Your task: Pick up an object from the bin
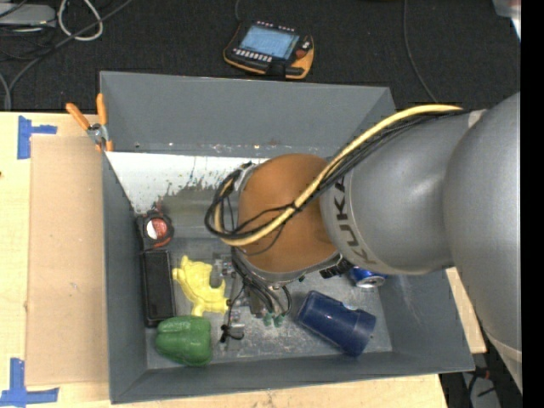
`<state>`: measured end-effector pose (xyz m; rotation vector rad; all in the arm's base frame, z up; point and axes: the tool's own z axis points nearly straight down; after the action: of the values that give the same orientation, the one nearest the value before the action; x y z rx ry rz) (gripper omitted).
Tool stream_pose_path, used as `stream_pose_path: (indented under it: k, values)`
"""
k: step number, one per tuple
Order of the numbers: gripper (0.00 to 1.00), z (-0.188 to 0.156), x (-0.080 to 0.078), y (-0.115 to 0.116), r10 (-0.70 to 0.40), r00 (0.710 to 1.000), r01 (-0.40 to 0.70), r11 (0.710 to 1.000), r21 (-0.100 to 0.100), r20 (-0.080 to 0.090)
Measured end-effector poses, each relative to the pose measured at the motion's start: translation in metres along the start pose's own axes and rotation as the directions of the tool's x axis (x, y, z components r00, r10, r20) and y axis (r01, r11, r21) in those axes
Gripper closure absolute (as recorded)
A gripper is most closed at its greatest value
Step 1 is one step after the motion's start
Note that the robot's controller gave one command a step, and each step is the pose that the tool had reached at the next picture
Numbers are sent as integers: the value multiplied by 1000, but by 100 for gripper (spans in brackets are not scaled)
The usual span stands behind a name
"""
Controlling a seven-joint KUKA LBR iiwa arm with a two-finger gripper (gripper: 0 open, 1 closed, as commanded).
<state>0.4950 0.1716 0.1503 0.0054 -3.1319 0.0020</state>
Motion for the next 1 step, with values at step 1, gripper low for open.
stream_pose_path:
  k: [1]
  values:
    - [0, -4, -2, -1, 7, 1000, -7, 1000, -1, 7]
